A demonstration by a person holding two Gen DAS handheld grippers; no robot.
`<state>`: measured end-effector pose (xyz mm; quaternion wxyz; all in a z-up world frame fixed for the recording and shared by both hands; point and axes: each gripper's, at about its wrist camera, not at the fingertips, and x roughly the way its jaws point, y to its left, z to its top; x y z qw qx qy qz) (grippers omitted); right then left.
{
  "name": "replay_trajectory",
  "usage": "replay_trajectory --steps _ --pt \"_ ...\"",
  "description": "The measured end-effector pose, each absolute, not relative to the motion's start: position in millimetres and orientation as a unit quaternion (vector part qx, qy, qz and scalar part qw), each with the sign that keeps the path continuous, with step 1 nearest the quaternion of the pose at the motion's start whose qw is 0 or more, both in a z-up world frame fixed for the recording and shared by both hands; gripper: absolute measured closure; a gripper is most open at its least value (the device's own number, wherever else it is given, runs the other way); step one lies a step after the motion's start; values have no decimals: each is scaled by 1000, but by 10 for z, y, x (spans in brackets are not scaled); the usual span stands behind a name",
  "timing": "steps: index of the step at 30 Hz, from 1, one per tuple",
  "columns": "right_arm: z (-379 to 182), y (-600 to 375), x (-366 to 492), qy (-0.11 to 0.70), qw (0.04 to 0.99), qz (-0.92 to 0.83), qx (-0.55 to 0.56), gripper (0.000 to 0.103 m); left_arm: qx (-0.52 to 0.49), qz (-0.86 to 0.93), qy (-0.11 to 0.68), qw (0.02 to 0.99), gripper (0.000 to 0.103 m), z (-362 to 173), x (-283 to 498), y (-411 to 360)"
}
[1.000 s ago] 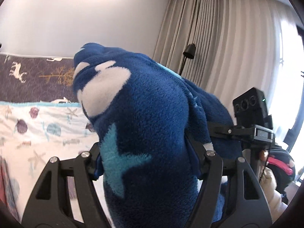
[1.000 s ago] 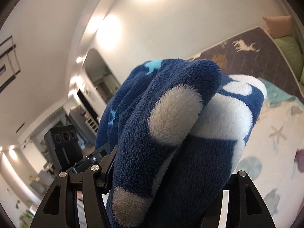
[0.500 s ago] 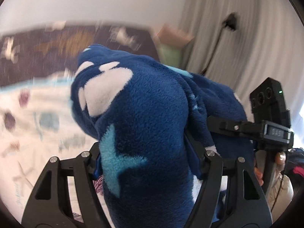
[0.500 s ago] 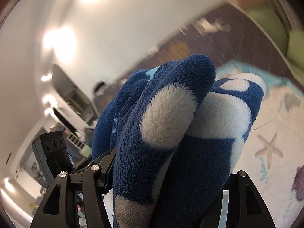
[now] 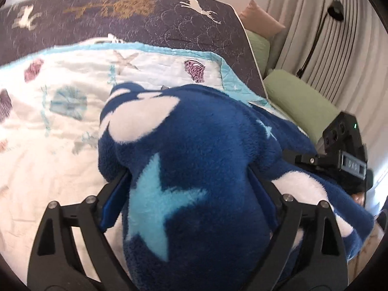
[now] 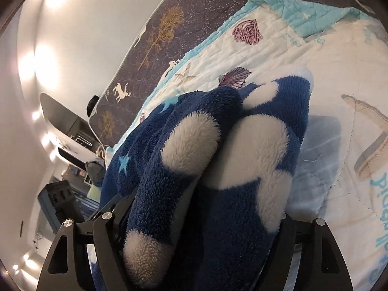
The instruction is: Fold small clothes
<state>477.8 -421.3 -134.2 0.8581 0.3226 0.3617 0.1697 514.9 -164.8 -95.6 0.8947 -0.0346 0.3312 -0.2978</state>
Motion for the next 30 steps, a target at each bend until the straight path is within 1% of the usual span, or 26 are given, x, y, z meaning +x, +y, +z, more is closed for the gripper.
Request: replay_trajectory --steps 4,5,7,9,14,19,20,21,25,28,30 --pt "-1234 -4269 4684 365 861 145 322 21 -24 -288 330 898 10 -864 5095 -1625" --pt "-1130 -4258 4648 373 861 129 322 19 -20 -286 332 899 10 -807 5026 -1617" --pt "-1012 -4328 4546 386 860 98 318 19 -24 -283 336 898 11 -693 4898 -1553" --pt "-791 -4392 4316 381 873 74 296 19 -23 -282 330 900 12 -548 4715 -1471" --pt "-196 -4396 3374 355 908 41 220 19 13 -286 298 911 12 -207 4014 -1191" --pt "233 -4047 2286 342 926 42 152 18 1 -295 265 918 11 95 3082 -745" --pt "301 -3925 2046 337 931 43 135 17 -1 -294 259 920 9 137 2940 -686" --pt "361 -3791 1818 334 935 39 114 16 -6 -290 254 923 6 177 2776 -617" --pt "515 -3305 1190 322 946 9 38 15 -21 -265 241 933 5 264 2167 -416" --pt "572 -2985 789 296 955 13 1 12 8 -242 229 943 4 268 1717 -365" --pt "590 -2843 578 281 959 17 -5 9 32 -221 224 949 3 267 1450 -334"
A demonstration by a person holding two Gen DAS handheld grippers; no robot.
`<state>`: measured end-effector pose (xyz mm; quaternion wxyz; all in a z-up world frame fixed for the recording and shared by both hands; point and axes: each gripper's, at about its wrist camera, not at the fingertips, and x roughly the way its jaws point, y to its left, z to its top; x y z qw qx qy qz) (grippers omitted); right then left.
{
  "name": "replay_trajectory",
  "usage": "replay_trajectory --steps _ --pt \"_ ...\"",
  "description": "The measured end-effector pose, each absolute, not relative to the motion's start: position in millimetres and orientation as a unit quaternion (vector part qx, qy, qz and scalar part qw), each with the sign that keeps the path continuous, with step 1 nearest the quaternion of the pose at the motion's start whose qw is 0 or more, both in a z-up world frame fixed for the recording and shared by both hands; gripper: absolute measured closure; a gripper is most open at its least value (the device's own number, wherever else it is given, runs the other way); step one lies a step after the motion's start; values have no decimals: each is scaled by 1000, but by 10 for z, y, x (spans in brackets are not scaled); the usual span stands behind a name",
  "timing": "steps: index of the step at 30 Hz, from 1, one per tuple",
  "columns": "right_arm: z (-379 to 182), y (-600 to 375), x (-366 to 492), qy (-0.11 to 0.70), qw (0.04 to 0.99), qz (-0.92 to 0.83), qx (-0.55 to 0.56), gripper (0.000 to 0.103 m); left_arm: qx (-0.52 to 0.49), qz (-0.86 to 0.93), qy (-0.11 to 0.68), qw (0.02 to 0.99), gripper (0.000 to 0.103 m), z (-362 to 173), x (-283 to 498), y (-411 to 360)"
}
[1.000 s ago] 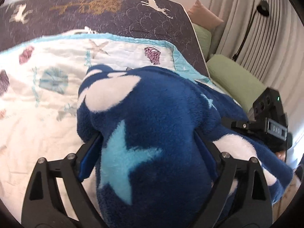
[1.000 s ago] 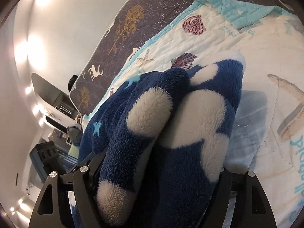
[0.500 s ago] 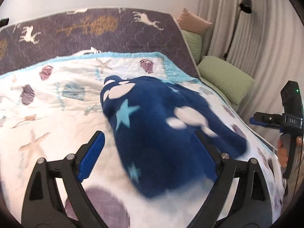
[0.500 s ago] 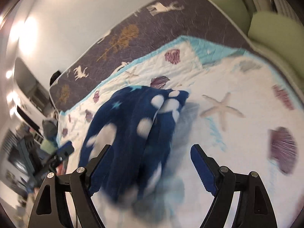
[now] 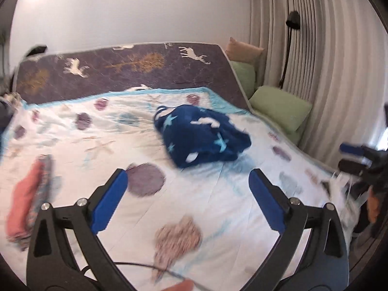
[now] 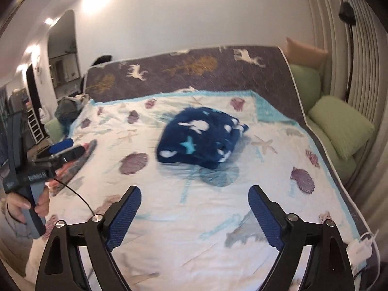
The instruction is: Fold small clothes
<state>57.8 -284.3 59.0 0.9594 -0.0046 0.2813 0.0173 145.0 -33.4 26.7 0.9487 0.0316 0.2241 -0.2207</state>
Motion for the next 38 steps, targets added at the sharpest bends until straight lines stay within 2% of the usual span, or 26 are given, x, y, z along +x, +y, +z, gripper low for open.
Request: replay_trajectory --steps 7,9,13,19,38 --pt "573 -2548 147 247 969 -11 8 6 31 -174 232 957 3 301 876 -194" --pt "553 -2516 52 237 971 -19 27 0 34 -165 225 960 3 289 741 -192" --pt "330 -2388 -82 242 965 -33 95 0 27 -172 229 958 3 196 556 -219" --pt "119 -2053 -114 281 958 -7 65 0 41 -175 243 953 3 84 448 -254" --pt "161 -2028 -315 270 960 -27 74 0 37 -162 244 955 3 53 297 -150"
